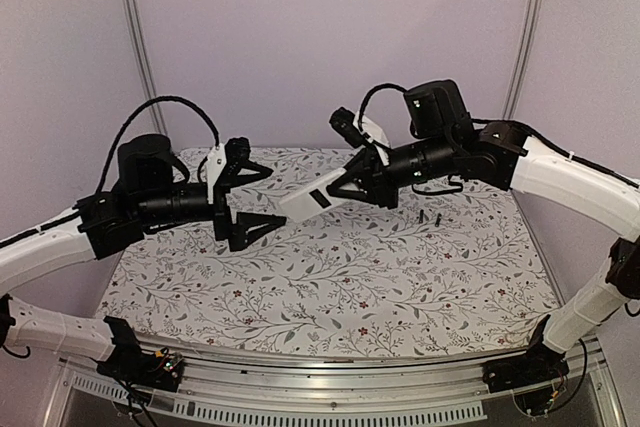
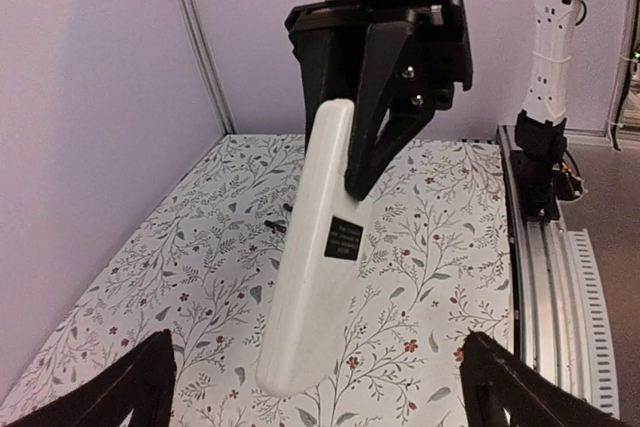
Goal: Load the batteries into the remote control
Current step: Pass from the left arm to the right, then pass from the right arm to the left
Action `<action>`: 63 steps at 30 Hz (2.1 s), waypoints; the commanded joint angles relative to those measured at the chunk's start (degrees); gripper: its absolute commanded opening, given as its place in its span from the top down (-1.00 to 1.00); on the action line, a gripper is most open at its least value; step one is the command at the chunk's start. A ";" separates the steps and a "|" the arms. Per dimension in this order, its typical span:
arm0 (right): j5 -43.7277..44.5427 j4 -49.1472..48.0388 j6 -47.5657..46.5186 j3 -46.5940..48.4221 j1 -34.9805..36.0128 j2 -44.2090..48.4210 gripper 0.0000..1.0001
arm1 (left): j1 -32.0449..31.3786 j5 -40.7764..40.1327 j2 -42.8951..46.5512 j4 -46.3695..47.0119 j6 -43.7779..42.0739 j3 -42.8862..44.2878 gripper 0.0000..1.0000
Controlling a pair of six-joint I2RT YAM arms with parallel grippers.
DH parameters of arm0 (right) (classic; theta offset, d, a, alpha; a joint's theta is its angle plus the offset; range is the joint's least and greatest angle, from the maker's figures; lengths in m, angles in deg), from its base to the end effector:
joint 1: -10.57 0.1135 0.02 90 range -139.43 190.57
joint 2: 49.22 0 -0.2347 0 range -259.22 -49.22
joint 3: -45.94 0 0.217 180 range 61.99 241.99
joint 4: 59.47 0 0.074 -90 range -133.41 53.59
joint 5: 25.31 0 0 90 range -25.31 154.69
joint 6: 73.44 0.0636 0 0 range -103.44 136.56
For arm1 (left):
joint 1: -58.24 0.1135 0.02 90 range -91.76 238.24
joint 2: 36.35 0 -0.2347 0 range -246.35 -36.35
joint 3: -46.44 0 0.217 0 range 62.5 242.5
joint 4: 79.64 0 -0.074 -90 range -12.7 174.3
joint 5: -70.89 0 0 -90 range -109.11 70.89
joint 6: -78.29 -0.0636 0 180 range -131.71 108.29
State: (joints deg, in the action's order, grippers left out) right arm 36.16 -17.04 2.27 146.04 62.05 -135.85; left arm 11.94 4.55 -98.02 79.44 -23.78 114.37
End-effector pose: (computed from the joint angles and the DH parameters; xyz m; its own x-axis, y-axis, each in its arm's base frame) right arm 0.1823 0.2778 0.3355 -0.0583 -0.4215 -0.9050 -0.9928 0.1199 0.0081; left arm 0.1558 -0.2000 0.3103 0.0236 0.2526 -0.9673 0.9464 0.3061 0.1030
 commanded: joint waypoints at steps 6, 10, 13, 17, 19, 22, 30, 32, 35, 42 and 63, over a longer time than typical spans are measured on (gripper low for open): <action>5.55 -17.87 19.98 -1.31 0.11 3.24 1.00 | 0.75 -9.80 12.45 31.96 9.12 -16.00 -0.99; 0.61 -37.14 26.97 -7.15 0.11 6.52 1.00 | 0.72 -10.73 9.65 47.48 22.10 -17.95 -0.99; -1.60 -47.97 32.12 -9.72 0.11 7.85 1.00 | 0.69 -10.26 5.54 54.40 29.75 -16.67 -0.96; -3.83 -50.98 33.13 -8.91 0.11 6.37 1.00 | 0.48 -8.86 0.69 59.85 34.06 -14.22 -0.87; -4.83 -51.12 33.67 -8.53 0.15 5.22 1.00 | 0.39 -7.18 -1.23 62.30 35.46 -13.11 -0.85; -4.88 -51.79 34.21 -8.74 0.11 4.57 1.00 | -0.51 -6.25 -3.18 67.16 37.00 -12.39 -0.81; -5.71 -54.86 35.35 -9.96 0.11 3.08 1.00 | -4.38 -5.74 -9.19 74.05 37.01 -9.49 -0.49; -6.18 -54.87 35.38 -9.95 0.15 2.73 1.00 | -4.57 -6.50 -9.96 74.46 37.56 -8.63 -0.30; -7.14 -54.92 35.39 -10.02 0.11 2.07 1.00 | -4.83 -7.36 -10.99 74.39 37.79 -6.86 0.05; -8.53 -54.23 35.56 -10.88 0.11 1.42 1.00 | -5.33 -7.85 -11.31 72.89 38.14 -5.93 1.00; 13.68 -39.75 -22.36 -19.81 1.14 11.52 -0.98 | -5.39 -22.76 -4.14 25.41 41.59 3.59 1.00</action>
State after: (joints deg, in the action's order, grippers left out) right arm 49.47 -61.44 -6.34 123.86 62.27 -121.23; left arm 6.87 -18.32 -103.28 112.92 16.02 116.93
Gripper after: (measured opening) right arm 0.989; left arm 0.127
